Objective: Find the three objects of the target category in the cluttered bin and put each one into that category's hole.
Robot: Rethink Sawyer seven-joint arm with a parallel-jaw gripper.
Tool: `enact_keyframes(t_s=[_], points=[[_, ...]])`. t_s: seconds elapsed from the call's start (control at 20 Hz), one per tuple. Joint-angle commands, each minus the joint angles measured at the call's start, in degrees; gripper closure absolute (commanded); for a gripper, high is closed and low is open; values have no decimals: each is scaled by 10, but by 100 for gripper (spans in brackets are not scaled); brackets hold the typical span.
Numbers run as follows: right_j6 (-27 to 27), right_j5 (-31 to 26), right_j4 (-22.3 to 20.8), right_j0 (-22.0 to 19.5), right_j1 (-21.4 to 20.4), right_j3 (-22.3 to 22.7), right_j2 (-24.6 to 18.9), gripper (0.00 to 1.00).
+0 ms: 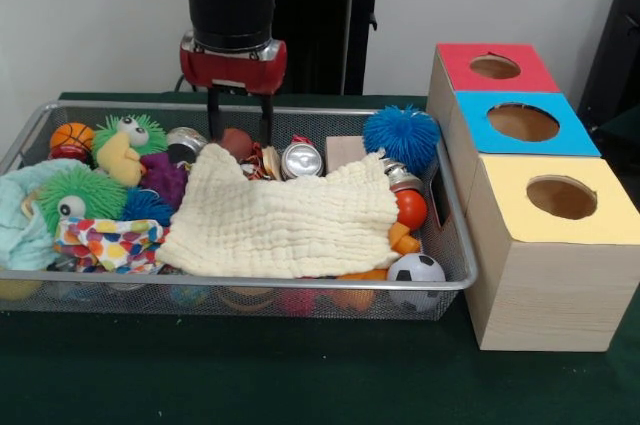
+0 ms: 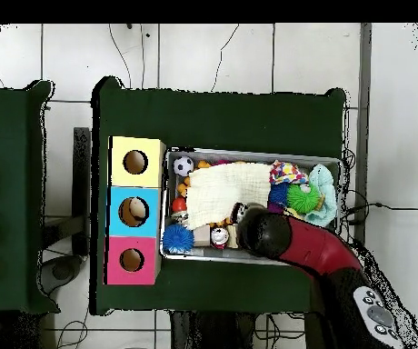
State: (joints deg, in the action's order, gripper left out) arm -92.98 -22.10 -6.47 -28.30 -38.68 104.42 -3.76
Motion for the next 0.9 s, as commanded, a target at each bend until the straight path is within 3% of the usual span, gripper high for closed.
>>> enact_keyframes(t_s=[0.05,0.3,0.5,0.9], points=[[114,-78,-69,-31,-20,-10,-94,0],[123,-76,-112,-49,-34,8,-115,0],[148,-107,-142,-70,-44,11,-134,0],[187,-163,-209,-99,13,-57,-163,0]])
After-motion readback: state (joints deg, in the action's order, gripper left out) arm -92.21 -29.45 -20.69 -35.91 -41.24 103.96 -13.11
